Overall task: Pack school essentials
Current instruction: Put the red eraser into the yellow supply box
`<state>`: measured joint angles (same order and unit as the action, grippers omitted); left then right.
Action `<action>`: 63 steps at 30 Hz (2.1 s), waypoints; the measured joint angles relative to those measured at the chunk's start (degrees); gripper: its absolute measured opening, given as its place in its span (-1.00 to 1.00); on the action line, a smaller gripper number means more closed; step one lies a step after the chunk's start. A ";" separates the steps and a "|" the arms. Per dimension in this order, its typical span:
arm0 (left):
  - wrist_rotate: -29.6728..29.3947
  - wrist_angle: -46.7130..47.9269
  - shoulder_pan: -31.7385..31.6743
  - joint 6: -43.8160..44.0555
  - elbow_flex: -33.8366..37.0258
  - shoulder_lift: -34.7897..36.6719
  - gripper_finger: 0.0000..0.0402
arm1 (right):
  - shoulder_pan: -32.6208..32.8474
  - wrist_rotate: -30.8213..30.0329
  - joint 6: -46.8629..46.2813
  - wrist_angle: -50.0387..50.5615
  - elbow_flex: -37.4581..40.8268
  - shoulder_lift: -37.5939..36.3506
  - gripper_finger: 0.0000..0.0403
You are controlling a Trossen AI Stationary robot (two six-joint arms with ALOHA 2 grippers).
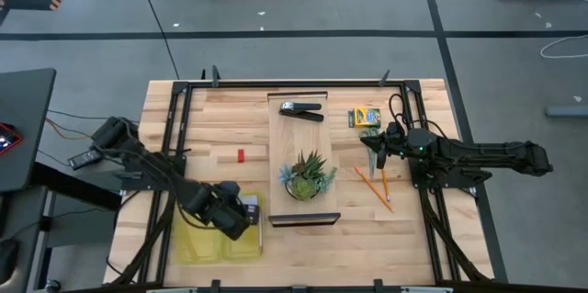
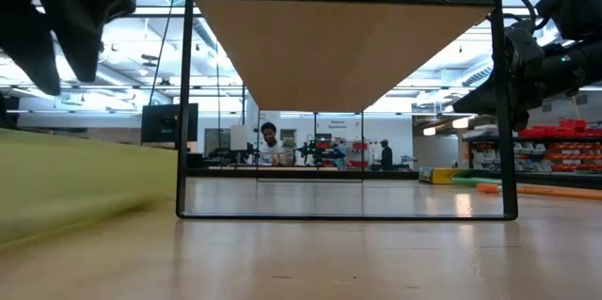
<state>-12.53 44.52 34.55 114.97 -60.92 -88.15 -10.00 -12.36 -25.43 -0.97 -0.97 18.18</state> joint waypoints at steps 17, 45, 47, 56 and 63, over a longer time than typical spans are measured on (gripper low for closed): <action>-1.78 -0.21 -17.33 -13.26 19.59 16.56 -0.36 | 0.02 0.00 0.00 0.00 0.01 0.01 -0.95; -1.62 -19.09 -41.21 -34.82 23.81 3.20 0.05 | 0.02 0.00 0.00 -0.02 0.00 0.02 -0.95; -2.08 -18.86 -40.57 -34.53 23.53 2.20 0.05 | 0.01 0.00 0.00 -0.02 0.02 0.02 -0.95; -3.61 -16.53 -37.69 -31.68 23.49 -0.04 -0.11 | 0.01 0.00 0.00 -0.02 0.01 0.00 -0.95; -3.72 -15.84 -37.25 -30.73 23.60 -0.12 -0.49 | 0.00 0.00 0.00 -0.02 0.02 0.01 -0.95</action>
<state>-16.25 28.69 -2.70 84.24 -37.32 -88.27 -10.00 -12.36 -25.43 -0.99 -0.95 18.19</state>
